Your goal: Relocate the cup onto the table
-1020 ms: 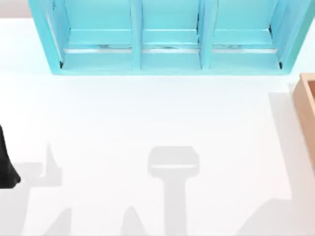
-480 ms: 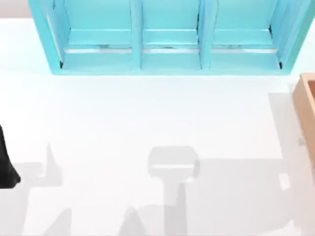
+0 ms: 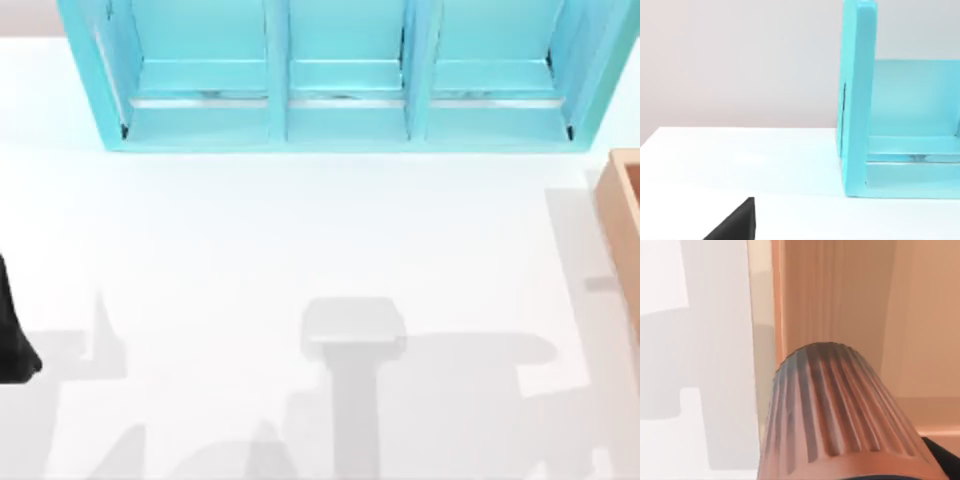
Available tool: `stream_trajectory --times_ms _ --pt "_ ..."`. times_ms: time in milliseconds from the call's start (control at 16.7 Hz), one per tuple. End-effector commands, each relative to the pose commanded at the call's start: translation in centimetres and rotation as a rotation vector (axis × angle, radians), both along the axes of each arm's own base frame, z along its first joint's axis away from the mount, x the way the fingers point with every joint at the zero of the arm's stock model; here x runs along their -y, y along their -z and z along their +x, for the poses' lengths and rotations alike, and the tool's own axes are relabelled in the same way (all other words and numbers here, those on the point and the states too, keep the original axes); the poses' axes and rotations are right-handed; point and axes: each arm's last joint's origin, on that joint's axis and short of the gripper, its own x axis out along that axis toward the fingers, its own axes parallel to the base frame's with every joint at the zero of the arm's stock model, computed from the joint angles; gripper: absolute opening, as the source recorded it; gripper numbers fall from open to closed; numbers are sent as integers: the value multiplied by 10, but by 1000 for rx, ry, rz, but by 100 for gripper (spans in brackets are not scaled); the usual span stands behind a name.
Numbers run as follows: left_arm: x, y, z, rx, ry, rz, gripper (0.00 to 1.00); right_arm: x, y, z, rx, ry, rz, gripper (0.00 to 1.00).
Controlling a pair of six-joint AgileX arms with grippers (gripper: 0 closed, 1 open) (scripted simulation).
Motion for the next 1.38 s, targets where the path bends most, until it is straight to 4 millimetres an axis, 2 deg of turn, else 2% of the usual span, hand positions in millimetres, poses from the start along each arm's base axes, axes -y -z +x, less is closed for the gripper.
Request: stream_trajectory --times_ms 180,300,420,600,780,960,1140,1380 --pt "0 0 0 0 0 0 100 -16 -2 7 -3 -2 -2 0" --pt "0 0 0 0 0 0 100 -42 -4 15 -7 -5 -6 0" --pt "0 0 0 0 0 0 100 -77 -5 21 -12 -15 -11 0" --pt "0 0 0 0 0 0 100 -141 -7 20 -20 -29 -21 0" --pt "0 0 0 0 0 0 100 -206 -7 4 -27 -40 -33 0" --pt "0 0 0 0 0 0 100 -259 -6 -18 -34 -40 -44 0" --pt "0 0 0 0 0 0 100 -292 -3 -36 -41 -26 -54 0" --pt "0 0 0 0 0 0 100 -310 -1 -45 -47 -6 -62 0"
